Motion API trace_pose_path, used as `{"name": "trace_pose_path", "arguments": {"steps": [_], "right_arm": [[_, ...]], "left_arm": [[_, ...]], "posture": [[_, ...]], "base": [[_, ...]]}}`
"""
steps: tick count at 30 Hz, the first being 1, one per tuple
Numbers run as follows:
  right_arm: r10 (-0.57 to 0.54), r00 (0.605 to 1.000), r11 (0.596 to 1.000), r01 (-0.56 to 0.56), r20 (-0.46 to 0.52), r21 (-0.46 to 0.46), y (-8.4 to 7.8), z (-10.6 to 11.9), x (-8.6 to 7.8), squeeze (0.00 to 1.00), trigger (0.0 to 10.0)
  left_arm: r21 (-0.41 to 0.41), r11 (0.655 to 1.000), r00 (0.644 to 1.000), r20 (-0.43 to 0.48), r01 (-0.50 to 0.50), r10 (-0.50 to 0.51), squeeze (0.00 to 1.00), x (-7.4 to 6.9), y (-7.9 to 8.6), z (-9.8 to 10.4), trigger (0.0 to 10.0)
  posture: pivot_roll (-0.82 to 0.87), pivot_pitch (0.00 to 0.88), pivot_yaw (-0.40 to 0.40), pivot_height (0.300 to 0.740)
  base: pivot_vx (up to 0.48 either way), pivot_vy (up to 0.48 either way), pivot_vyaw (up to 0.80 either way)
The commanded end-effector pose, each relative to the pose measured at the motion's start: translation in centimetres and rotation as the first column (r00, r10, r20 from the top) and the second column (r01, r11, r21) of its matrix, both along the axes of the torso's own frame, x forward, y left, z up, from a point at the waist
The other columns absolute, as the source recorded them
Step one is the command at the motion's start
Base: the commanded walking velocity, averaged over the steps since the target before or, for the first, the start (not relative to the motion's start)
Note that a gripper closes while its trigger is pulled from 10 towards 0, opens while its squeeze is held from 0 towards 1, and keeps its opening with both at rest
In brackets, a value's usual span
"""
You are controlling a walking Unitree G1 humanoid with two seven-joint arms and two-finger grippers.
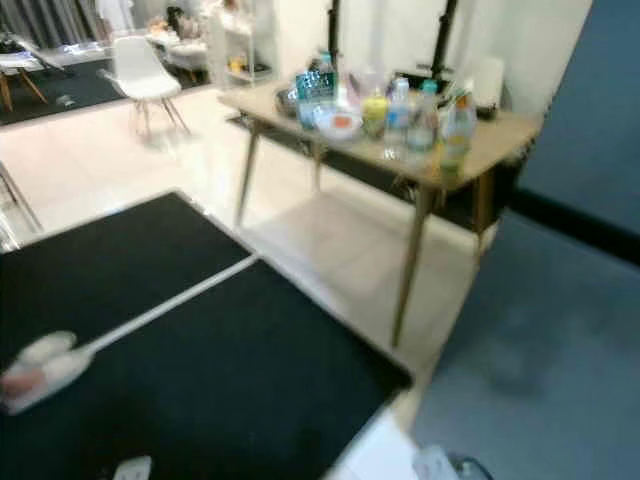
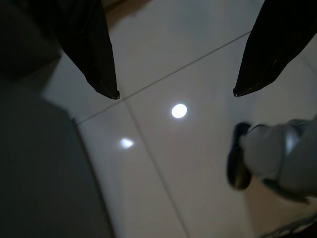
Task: Restocking fridge
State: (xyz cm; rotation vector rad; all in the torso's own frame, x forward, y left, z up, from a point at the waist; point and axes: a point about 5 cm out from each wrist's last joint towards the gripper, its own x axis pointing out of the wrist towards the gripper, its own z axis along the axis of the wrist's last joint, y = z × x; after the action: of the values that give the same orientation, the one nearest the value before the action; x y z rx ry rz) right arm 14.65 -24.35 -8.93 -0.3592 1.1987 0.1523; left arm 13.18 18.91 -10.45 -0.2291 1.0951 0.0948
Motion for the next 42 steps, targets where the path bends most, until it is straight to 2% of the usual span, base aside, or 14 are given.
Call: {"name": "trace_pose_path", "arguments": {"steps": [1, 14, 21, 30, 42], "right_arm": [[0.032, 0.999, 0.999, -0.033, 0.012, 0.015, 0.42, 0.14, 0.58, 0.0, 10.0], [0.047, 0.999, 0.999, -0.047, 0.012, 0.012, 0.42, 0.14, 0.58, 0.0, 10.0], [0.06, 0.998, 0.998, -0.06, 0.011, -0.005, 0.39, 0.14, 0.58, 0.0, 10.0], [0.082, 0.997, 0.997, -0.082, 0.004, -0.007, 0.43, 0.15, 0.62, 0.0, 10.0], [0.076, 0.997, 0.997, -0.076, 0.009, -0.018, 0.31, 0.2, 0.71, 0.0, 10.0]], "left_arm": [[0.011, 1.0, 1.0, -0.002, -0.001, 0.001, 0.0, -0.05, 0.17, 0.0, 10.0], [0.018, 1.0, 1.0, -0.001, 0.0, 0.0, 0.0, -0.12, 0.25, -0.01, 10.0], [0.023, 1.0, 1.0, -0.002, 0.007, -0.007, 0.0, -0.17, 0.34, -0.01, 10.0], [0.025, 1.0, 1.0, -0.003, 0.005, -0.005, 0.0, -0.25, 0.43, -0.02, 10.0], [0.025, 1.0, 1.0, 0.006, 0.012, -0.013, 0.0, -0.15, 0.52, 0.04, 10.0]], "posture": [[-0.09, 0.0, 0.003, 0.74], [-0.1, 0.0, 0.002, 0.74], [-0.1, 0.0, 0.003, 0.74], [-0.1, 0.0, 0.004, 0.74], [-0.1, 0.0, 0.002, 0.74]], "base": [[0.0, 0.0, 0.79], [0.0, 0.0, 0.78], [0.0, 0.0, 0.08], [0.0, 0.0, 0.73], [0.0, 0.0, 0.0]]}}
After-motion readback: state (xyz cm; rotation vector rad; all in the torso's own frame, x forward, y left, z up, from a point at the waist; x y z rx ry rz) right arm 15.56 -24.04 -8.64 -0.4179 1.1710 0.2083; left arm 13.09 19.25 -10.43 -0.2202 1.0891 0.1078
